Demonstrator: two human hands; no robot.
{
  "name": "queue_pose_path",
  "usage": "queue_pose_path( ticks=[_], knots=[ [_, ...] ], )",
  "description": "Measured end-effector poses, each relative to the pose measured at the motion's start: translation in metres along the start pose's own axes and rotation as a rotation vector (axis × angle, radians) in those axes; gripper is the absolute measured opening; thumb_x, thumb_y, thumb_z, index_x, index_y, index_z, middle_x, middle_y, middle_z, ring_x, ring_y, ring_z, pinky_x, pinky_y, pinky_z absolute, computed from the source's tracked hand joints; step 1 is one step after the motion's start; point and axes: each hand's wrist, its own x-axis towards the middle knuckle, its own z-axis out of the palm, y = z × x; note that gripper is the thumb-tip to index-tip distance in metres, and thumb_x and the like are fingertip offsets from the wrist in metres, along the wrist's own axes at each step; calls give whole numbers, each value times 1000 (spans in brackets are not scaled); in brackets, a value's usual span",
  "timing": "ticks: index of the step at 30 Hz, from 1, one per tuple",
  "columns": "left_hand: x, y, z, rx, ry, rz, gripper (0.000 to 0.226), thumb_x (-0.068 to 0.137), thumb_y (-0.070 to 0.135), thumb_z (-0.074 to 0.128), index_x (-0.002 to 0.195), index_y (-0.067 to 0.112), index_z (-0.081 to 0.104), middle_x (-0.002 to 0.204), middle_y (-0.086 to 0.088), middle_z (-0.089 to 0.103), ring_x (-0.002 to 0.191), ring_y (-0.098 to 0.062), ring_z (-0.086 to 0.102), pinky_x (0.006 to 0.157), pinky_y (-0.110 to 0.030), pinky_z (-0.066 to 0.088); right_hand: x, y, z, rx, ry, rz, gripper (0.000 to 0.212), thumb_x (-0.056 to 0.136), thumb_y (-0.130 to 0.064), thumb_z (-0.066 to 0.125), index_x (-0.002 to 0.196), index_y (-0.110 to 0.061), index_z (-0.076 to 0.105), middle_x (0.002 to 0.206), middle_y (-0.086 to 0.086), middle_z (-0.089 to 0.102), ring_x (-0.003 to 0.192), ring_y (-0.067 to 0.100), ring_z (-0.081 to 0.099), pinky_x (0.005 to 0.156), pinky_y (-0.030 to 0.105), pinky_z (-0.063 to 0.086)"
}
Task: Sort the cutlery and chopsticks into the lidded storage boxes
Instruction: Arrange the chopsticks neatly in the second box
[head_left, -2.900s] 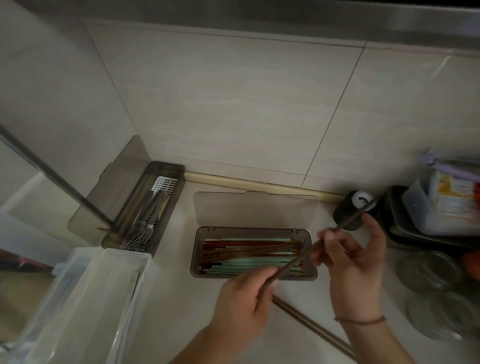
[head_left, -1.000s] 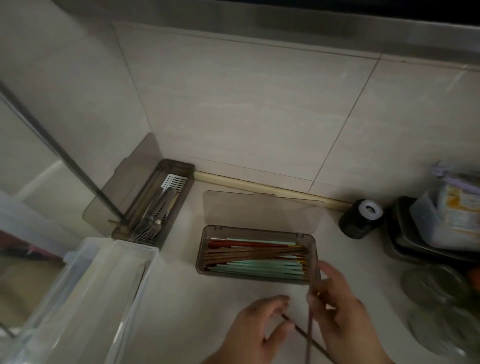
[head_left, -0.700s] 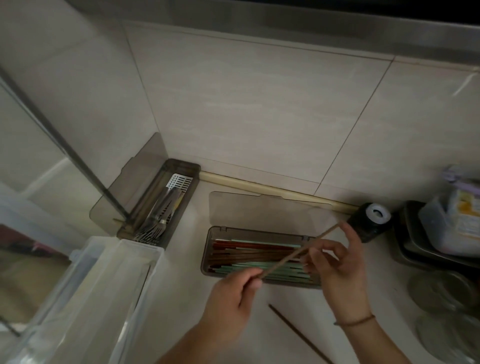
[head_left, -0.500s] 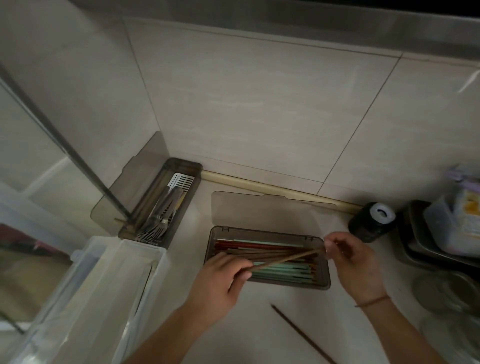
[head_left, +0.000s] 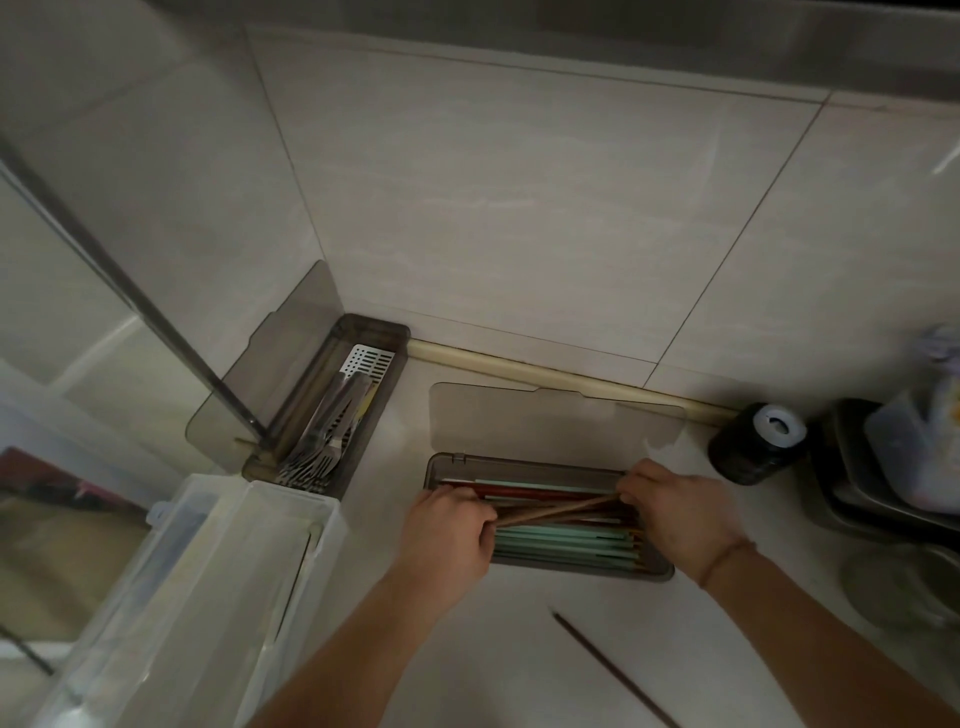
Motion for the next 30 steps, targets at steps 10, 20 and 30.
queue_pose_path(
  ticks=[10,20,30],
  knots=[
    [-7,22,3,-150,148,158,6,85,25,62,88,23,66,85,6,57,81,-12,53,71,-25,45,-18,-11,-2,107,107,124,9,83,-20,64,82,-21,73,80,-3,69,48,19,59,40,28,47],
    [-66,44,54,-312,394,392,6,84,18,65,90,21,65,86,2,56,76,-22,49,68,-35,44,-95,-94,26,136,-306,150,35,41,-49,89,66,-32,71,62,-9,63,44,12,58,28,17,35],
    [-85,69,36,-752,189,84,27,92,42,51,118,37,53,111,15,61,100,-4,62,85,-21,48,-56,-86,-43,866,138,481,14,85,-18,57,78,-30,56,69,-11,57,60,3,51,56,13,38]
  ],
)
